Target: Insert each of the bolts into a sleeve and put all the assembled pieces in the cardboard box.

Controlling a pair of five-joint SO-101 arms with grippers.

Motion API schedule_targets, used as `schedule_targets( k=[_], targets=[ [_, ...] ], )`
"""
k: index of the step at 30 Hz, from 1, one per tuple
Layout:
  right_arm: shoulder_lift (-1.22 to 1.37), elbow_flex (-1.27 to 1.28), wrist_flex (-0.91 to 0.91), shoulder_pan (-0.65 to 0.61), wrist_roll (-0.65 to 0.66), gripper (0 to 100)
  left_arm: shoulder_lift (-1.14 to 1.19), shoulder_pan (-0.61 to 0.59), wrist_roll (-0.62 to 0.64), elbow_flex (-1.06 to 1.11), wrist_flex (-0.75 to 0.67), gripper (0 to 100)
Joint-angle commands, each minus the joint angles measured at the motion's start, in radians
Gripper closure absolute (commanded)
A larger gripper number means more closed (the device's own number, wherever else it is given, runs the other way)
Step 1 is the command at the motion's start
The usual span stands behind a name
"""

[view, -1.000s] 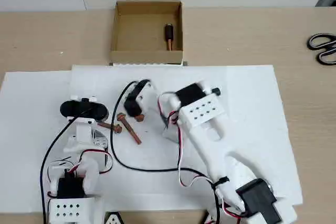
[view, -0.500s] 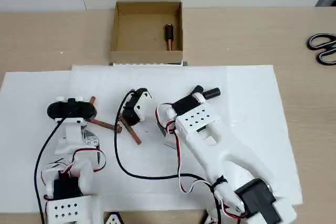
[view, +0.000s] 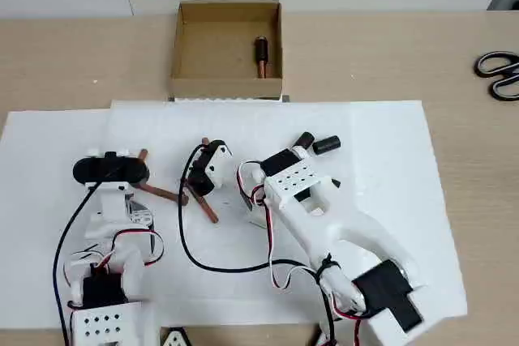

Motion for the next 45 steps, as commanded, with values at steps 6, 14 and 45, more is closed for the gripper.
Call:
schedule_targets(
  k=[6,14,45],
  targets=[
    [0.047,-0.006,-0.03,-0.001,0.009,91.7,-0.011,-0.006,-0.002,-0.01,-0.023,99],
    [0.056,-0.006,-0.024,0.001,0.002,99.0,-0.011,-0.006,-0.002,-0.008,-0.023,99],
    [-0.476,-0.203,0.579,0.38,-0.275,99.1,-0.002,0.009,-0.014,-0.232,0.089,99]
  ],
)
